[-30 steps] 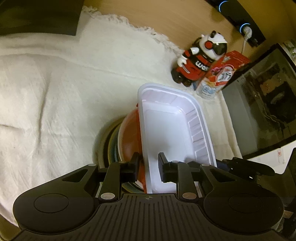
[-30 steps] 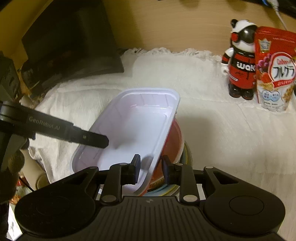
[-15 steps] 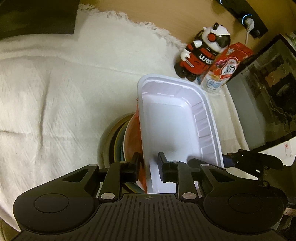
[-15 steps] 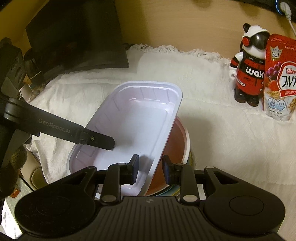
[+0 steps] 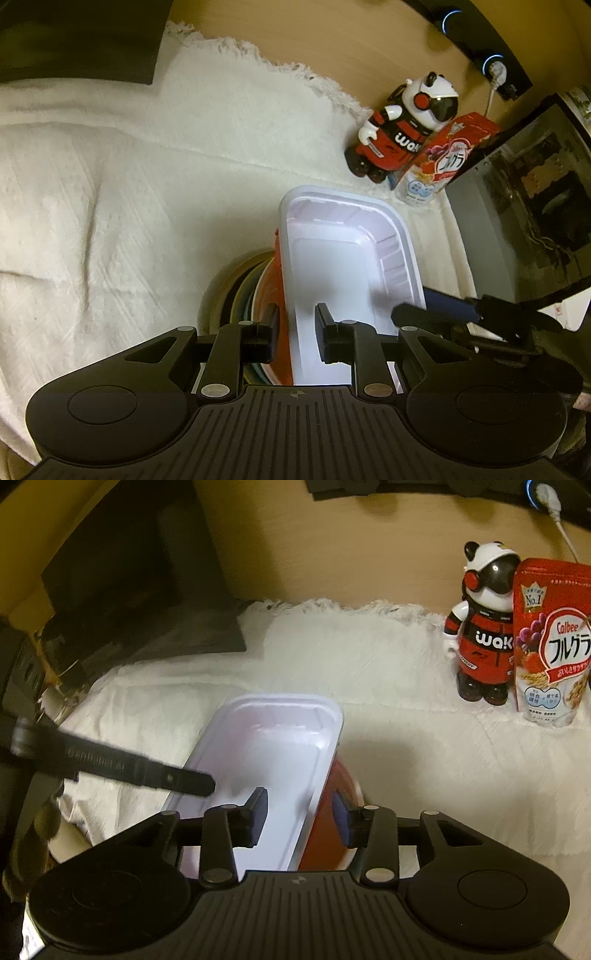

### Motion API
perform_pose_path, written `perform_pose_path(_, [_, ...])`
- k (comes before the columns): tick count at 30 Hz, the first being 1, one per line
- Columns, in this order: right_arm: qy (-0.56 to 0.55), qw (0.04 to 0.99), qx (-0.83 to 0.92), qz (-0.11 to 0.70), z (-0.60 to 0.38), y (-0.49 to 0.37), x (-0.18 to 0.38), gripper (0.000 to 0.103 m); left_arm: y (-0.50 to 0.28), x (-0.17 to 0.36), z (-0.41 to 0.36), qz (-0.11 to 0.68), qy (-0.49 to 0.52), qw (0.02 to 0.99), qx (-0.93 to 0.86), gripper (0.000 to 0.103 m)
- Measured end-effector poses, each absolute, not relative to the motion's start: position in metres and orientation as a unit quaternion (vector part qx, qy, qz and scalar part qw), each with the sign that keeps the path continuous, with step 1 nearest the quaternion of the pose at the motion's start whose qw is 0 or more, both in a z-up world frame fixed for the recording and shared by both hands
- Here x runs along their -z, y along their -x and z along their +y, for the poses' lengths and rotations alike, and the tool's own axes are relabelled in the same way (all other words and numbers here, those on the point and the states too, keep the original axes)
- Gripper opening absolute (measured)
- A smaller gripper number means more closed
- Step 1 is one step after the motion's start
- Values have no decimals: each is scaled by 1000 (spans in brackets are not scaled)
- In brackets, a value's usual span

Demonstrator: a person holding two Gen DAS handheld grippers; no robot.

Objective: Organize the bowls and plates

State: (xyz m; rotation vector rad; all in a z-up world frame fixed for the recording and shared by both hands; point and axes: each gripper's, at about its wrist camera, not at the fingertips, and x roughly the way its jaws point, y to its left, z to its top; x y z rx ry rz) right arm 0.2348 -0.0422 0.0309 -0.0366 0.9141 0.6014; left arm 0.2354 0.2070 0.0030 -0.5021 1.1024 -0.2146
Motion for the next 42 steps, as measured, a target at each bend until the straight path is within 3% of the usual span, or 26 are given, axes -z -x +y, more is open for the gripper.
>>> perform_pose_path(42, [21, 850, -259, 459, -34, -252, -9, 37, -251, 11, 205, 521, 247, 811, 102, 22])
